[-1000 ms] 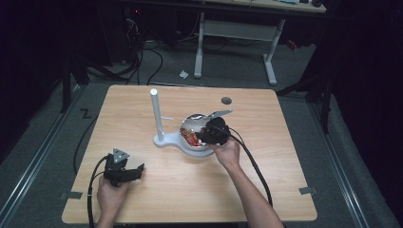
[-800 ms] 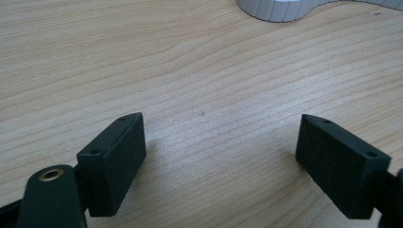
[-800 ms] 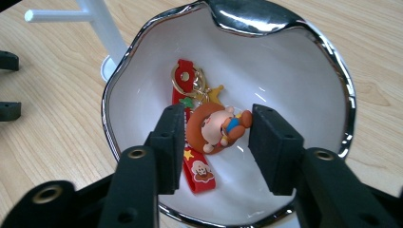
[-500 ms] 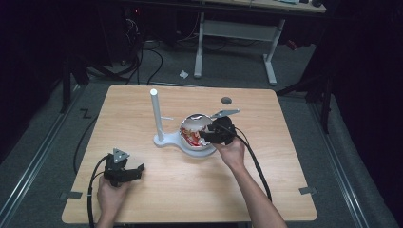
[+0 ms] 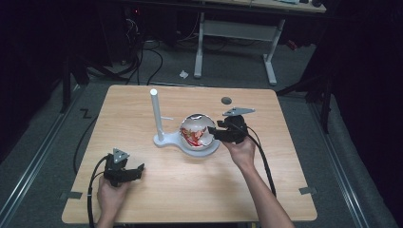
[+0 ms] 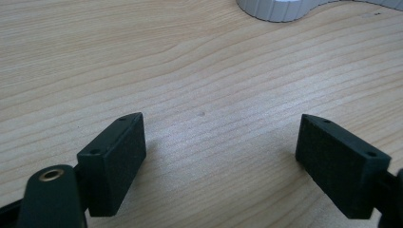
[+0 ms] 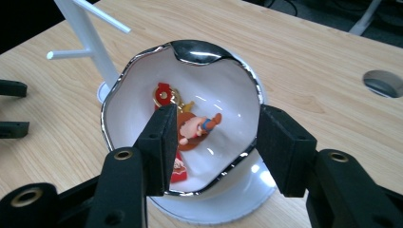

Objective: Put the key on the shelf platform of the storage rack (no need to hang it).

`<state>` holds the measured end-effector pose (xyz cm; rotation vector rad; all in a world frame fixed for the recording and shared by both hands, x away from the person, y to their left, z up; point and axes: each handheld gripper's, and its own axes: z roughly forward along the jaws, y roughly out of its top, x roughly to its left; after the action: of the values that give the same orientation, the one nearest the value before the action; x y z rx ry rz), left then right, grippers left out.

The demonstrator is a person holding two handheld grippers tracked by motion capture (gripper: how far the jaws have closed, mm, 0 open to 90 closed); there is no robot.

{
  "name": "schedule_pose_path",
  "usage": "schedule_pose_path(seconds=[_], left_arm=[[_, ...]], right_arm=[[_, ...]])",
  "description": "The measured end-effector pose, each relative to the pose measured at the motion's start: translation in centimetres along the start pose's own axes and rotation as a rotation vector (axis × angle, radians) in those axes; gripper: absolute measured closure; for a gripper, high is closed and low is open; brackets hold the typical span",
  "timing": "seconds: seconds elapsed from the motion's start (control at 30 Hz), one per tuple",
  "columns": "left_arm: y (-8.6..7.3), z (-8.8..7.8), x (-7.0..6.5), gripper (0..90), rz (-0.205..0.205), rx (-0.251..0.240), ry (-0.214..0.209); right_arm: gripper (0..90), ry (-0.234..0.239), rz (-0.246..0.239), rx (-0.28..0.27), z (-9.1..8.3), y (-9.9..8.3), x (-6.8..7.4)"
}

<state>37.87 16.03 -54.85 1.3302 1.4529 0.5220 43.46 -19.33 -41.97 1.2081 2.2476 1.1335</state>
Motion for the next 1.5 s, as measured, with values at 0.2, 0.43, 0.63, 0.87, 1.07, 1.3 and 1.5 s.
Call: schedule_pose_path(seconds=[0.2, 0.43, 0.63, 0.87, 1.07, 1.3, 1.5], left_arm=[[0.0, 0.0, 0.0, 17.7, 0.000, 0.000, 0.000], [0.0, 0.0, 0.0, 17.6, 0.000, 0.000, 0.000], [0.0, 0.0, 0.0, 17.6, 0.000, 0.000, 0.000], [0.0, 0.0, 0.0, 17.6, 0.000, 0.001, 0.000], [0.0, 0.0, 0.0, 17.6, 0.000, 0.000, 0.000], [0.0, 0.0, 0.0, 17.6, 0.000, 0.000, 0.000], [0.0, 0.0, 0.0, 17.7, -0.001, 0.001, 0.000]], right_arm=[[54.4, -0.010, 0.006, -0.019, -1.4, 0.0, -0.4], [53.7, -0.012, 0.013, -0.020, -2.2, -0.1, -0.8], [52.6, -0.015, 0.021, -0.039, -3.4, -0.2, -1.1], [52.3, -0.023, 0.028, -0.063, -5.0, -0.4, -1.6], [50.7, -0.049, 0.046, -0.073, -6.1, -0.8, -2.0], [50.5, -0.054, 0.087, -0.085, -7.4, -1.8, -2.9], [50.2, -0.066, 0.091, -0.098, -8.7, -2.2, -3.3]])
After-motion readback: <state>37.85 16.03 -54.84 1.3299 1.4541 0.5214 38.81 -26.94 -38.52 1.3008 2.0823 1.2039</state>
